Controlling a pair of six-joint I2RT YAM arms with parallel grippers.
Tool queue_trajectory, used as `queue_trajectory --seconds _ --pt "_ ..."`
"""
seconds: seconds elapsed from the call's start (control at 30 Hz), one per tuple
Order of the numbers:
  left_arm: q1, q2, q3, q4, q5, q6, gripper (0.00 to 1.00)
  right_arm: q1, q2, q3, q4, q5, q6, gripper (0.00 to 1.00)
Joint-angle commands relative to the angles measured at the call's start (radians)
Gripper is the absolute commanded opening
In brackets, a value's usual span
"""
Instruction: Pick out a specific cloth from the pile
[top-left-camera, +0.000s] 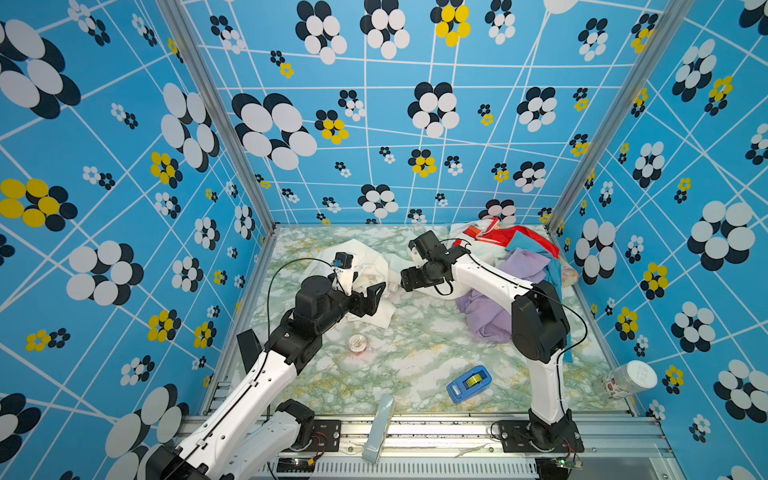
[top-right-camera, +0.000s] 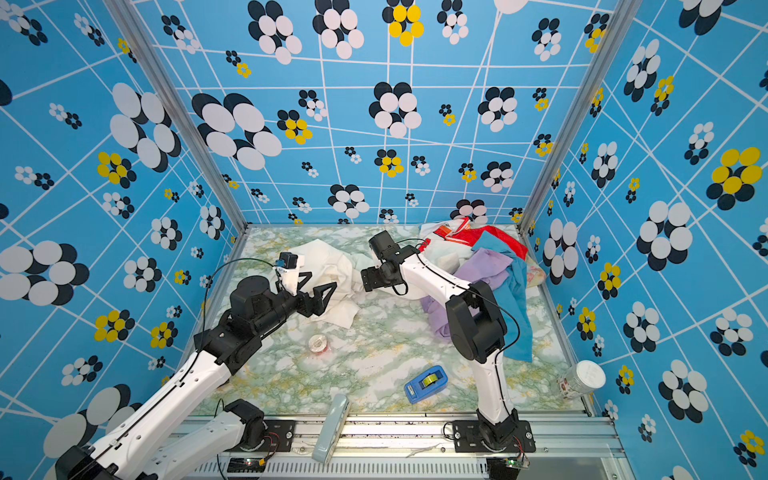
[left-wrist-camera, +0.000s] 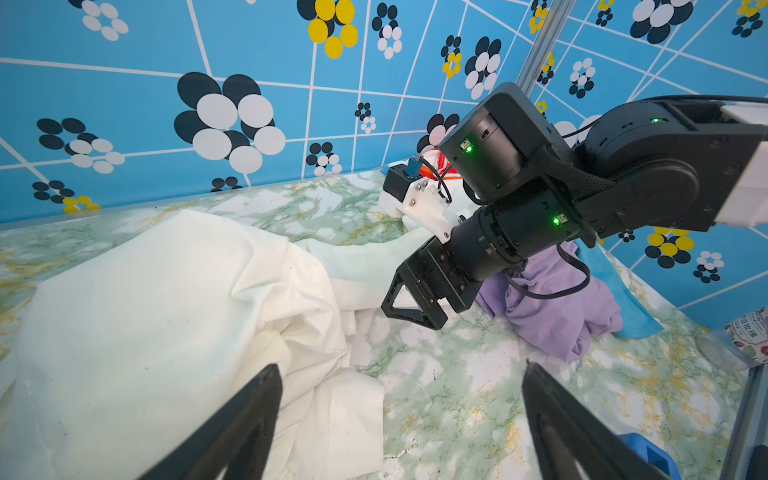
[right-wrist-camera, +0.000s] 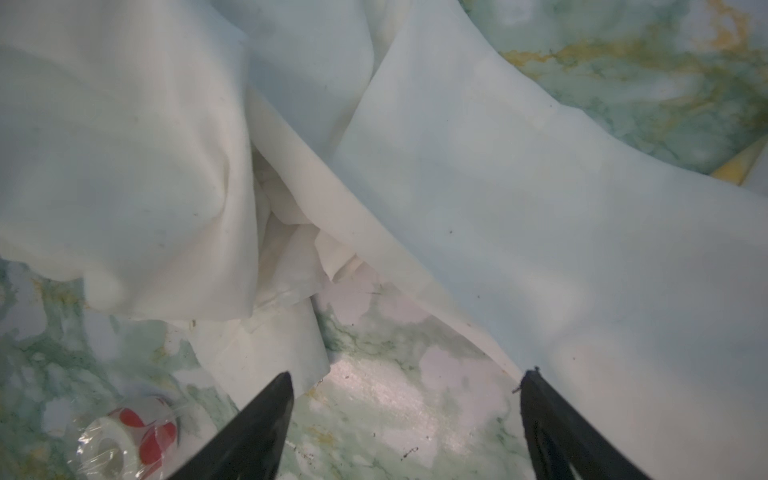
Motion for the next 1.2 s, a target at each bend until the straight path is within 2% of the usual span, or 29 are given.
queue_trajectory --seconds 0.0,0.2,0.37,0.6,0.7,0.8,0.9,1.17 --pt "0.005 0.003 0.041 0.018 0.017 -0.01 0.91 -0.018 0.045 -0.016 -0.014 0.037 -0.041 0.87" --pt "0.005 0.016 0.046 0.028 0.022 -0.013 0.92 -0.039 0.083 -0.017 0.006 0.029 -0.049 0.84" --pt "0.005 0.026 0.05 0.03 0.027 -0.016 0.92 -0.041 0.123 -0.016 0.039 0.0 -0.031 0.69" --pt "0.006 0.028 0.051 0.03 0.029 -0.015 0.92 -0.041 0.151 -0.007 0.061 0.001 -0.023 0.59" --pt "0.005 0.028 0.05 0.03 0.027 -0.015 0.92 -0.04 0.157 0.001 0.062 0.005 -0.015 0.4" --pt "0.006 0.029 0.051 0.03 0.025 -0.015 0.92 -0.041 0.151 0.003 0.063 0.016 -0.012 0.0" --pt "0.006 0.028 0.051 0.029 0.025 -0.013 0.92 -0.041 0.131 0.006 0.061 0.024 -0.013 0.0" --pt "0.006 0.027 0.05 0.033 0.029 -0.014 0.92 -0.039 -0.021 0.016 0.206 -0.153 0.061 0.0"
